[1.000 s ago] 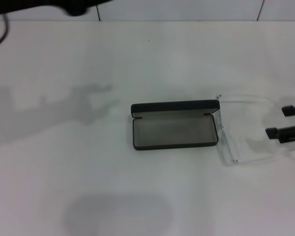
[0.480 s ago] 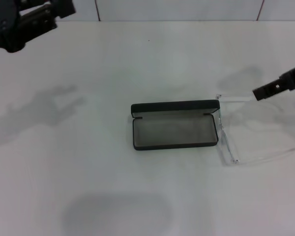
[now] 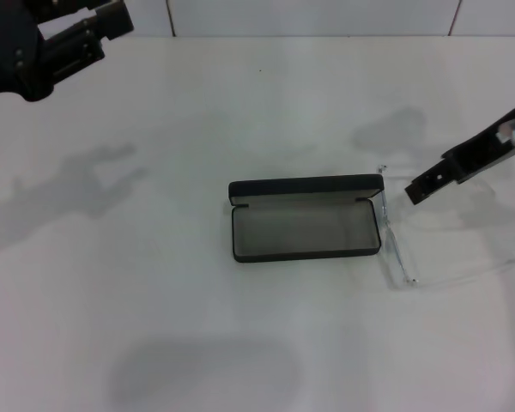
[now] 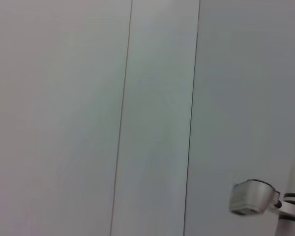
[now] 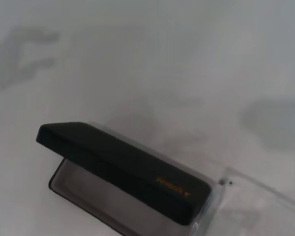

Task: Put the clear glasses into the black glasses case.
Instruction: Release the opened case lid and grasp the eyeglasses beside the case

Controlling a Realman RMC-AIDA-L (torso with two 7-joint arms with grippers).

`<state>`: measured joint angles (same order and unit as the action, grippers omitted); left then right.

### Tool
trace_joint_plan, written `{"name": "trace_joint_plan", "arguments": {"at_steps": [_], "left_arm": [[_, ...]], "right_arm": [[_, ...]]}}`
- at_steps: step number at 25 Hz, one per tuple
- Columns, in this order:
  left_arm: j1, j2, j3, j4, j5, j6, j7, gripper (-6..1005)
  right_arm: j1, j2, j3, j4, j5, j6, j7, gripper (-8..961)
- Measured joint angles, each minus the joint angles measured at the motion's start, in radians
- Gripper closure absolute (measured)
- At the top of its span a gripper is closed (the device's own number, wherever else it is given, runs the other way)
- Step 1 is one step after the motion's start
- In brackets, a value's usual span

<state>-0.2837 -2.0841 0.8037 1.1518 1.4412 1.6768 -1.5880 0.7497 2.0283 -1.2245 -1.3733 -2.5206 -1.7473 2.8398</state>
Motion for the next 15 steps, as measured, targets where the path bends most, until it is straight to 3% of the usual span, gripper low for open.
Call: {"name": "trace_joint_plan", "arguments": {"at_steps": [10,15], "left_arm": [[-0.003,-0.002,0.007,-0.010,0.023,0.004,0.053,559],[-0.005,0.000,0.008,-0.067,0.023,0.005,0.100,559]], "right_arm": [[0.066,0.000,-0.086,0.177,0.014,0.128,0.000,191],[0.091,0.000,-0.108,0.230,0.033,0.180,0.000,191]]}}
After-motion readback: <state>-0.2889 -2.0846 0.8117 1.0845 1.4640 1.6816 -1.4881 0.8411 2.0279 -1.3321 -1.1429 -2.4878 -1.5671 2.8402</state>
